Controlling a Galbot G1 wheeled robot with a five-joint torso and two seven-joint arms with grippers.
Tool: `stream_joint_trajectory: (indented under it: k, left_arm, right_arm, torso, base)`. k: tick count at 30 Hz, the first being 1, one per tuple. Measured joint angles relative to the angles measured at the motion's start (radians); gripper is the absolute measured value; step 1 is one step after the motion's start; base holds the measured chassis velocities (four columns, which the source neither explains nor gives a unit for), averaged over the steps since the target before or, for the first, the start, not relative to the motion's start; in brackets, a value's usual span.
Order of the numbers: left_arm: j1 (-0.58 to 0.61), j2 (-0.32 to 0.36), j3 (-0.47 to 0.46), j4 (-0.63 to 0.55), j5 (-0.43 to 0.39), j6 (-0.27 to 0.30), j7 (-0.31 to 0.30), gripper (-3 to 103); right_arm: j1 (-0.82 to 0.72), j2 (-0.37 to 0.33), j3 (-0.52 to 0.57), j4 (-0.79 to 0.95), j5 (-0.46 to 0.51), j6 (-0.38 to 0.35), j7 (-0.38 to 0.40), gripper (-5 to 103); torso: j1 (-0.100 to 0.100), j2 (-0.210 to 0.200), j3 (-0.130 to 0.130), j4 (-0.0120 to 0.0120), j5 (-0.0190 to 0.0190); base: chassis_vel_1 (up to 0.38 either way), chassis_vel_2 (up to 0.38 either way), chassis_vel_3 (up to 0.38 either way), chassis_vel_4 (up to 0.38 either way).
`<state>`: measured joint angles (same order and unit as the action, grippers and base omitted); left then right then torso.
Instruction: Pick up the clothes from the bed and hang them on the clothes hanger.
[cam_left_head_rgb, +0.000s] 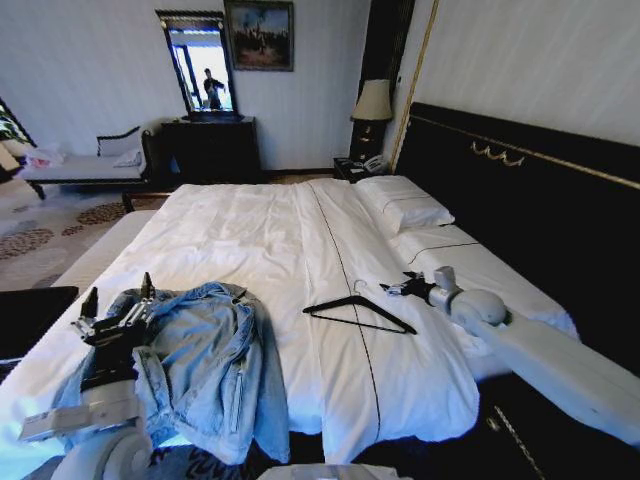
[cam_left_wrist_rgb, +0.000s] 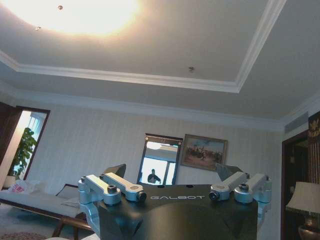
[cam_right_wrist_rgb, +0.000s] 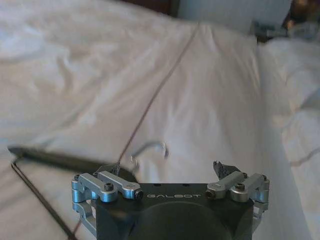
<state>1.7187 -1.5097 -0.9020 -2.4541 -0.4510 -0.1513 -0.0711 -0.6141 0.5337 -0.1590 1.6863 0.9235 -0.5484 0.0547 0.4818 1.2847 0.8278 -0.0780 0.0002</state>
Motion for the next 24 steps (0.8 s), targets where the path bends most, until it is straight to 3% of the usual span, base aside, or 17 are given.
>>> stream_joint_trajectory:
  k: [1, 2, 8, 15, 24]
  left_arm:
    - [0.0, 0.0, 0.0, 0.0, 0.0, 0.0, 0.0, 100]
    - [0.001, -0.004, 0.002, -0.004, 0.002, 0.0, -0.002, 100]
    - [0.013, -0.018, 0.01, -0.024, 0.013, 0.0, -0.004, 100]
    - [0.02, -0.019, 0.004, -0.024, 0.017, -0.005, -0.007, 100]
    - [0.017, -0.009, 0.002, -0.008, 0.019, -0.01, -0.008, 100]
  right_arm:
    - [0.0, 0.0, 0.0, 0.0, 0.0, 0.0, 0.0, 100]
    - [0.014, 0.01, -0.018, -0.001, 0.001, -0.053, 0.041, 100]
    - [0.034, 0.046, -0.045, -0.023, 0.016, -0.176, 0.11, 100]
    - [0.046, 0.135, -0.075, -0.11, 0.033, -0.196, 0.134, 100]
    - [0.056, 0.182, -0.108, -0.141, 0.068, -0.196, 0.188, 100]
  torso:
    - [0.0, 0.0, 0.0, 0.0, 0.0]
    - [0.0, 0.0, 0.0, 0.0, -0.0005]
    - [0.0, 0.0, 0.0, 0.0, -0.0004]
    - [0.0, 0.0, 0.0, 0.0001, -0.0003]
    - [0.0, 0.0, 0.0, 0.0, -0.0003]
  base:
    - [0.0, 0.0, 0.0, 0.0]
    - [0.0, 0.0, 0.0, 0.0]
    - [0.0, 0.0, 0.0, 0.0]
    - [0.0, 0.0, 0.0, 0.0]
    - [0.0, 0.0, 0.0, 0.0]
